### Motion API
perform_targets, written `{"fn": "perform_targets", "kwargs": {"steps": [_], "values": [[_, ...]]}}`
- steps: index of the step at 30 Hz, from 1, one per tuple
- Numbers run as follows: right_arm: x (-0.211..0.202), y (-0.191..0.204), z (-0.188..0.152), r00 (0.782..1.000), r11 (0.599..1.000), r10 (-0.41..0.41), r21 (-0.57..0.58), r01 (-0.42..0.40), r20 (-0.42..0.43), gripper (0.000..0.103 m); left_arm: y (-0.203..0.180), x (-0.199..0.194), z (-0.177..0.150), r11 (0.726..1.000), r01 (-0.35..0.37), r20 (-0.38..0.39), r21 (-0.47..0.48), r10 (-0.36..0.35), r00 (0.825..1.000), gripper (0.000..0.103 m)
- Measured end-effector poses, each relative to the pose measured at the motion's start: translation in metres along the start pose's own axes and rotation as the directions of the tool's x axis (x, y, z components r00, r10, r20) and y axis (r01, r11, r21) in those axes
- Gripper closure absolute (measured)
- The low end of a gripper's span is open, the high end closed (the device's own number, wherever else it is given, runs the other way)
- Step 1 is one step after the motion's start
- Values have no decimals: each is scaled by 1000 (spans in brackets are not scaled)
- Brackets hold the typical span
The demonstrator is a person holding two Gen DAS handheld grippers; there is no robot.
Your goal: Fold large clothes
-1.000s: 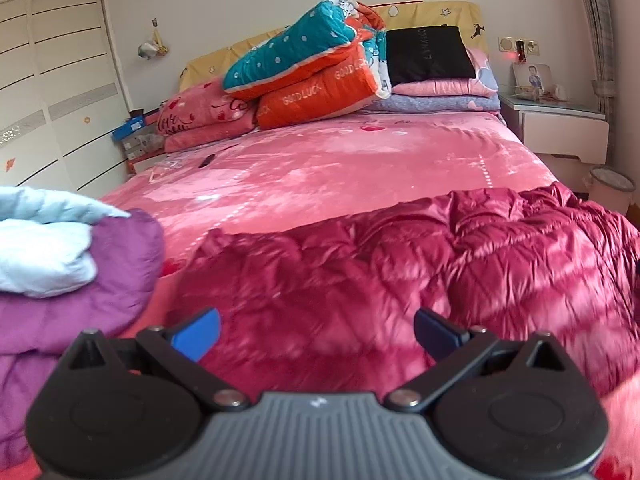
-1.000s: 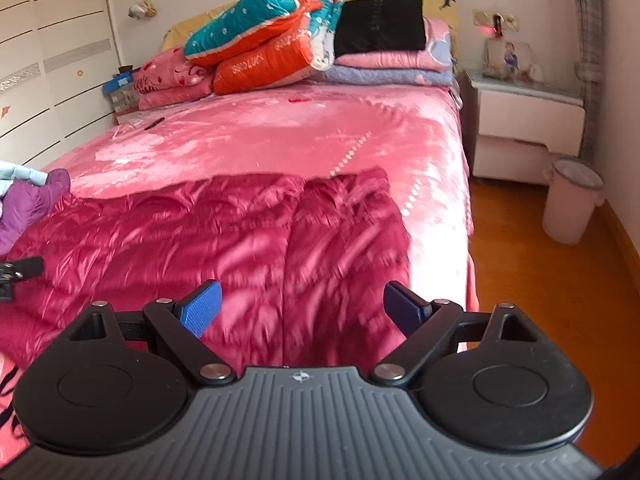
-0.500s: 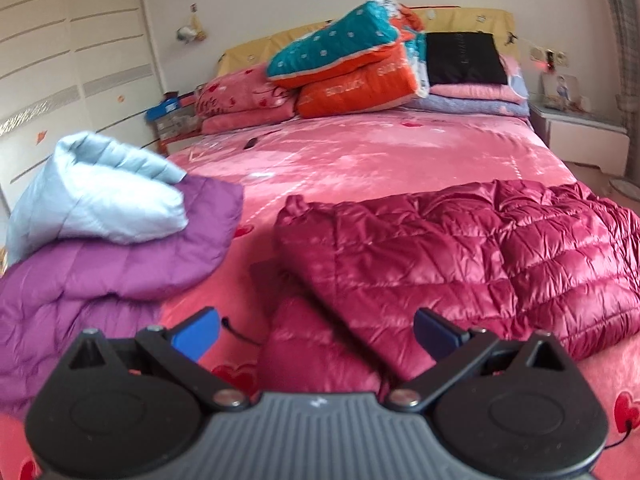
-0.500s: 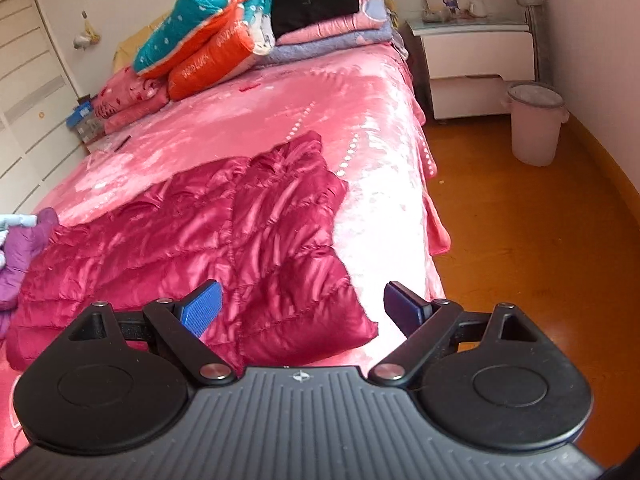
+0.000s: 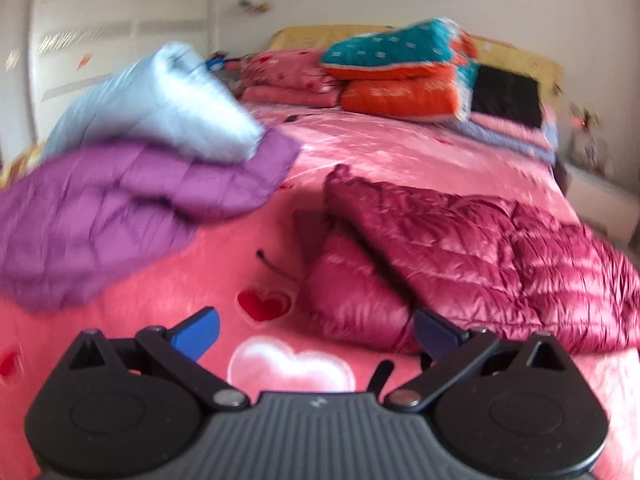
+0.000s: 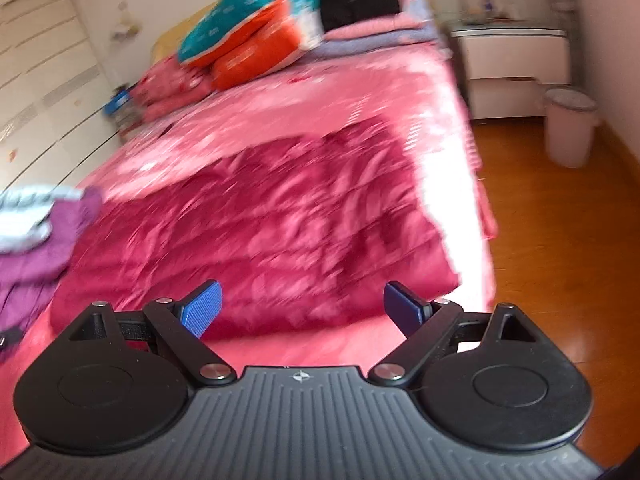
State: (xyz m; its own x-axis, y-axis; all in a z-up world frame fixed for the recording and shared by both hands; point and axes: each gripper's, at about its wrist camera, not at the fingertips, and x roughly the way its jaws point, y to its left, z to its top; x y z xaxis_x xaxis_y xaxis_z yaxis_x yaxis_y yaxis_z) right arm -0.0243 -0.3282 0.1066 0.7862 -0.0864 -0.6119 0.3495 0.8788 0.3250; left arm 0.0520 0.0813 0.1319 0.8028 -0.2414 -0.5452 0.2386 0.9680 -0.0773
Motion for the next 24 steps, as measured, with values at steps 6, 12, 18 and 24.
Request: {"fn": "perform_targets", "kwargs": {"steps": [6,12,18,24], "values": [[25,67,-24,995,966,84,-239,-95,-56,0,21,29,-23,994,56,1,-93,-56,998,1],[58,100,-32,992,948,74,-300,-102,-104,0,23,59,-11,979,201,75,-30,-198,977,1],[89,123,-21,995,918,41,-390,-76,-96,0,4,93,9,960,251,90,126,-263,961,1],[125,141,4,997,909,25,-414,-54,-74,0,-5,116,4,939,259,55,226,-278,959,12]]}}
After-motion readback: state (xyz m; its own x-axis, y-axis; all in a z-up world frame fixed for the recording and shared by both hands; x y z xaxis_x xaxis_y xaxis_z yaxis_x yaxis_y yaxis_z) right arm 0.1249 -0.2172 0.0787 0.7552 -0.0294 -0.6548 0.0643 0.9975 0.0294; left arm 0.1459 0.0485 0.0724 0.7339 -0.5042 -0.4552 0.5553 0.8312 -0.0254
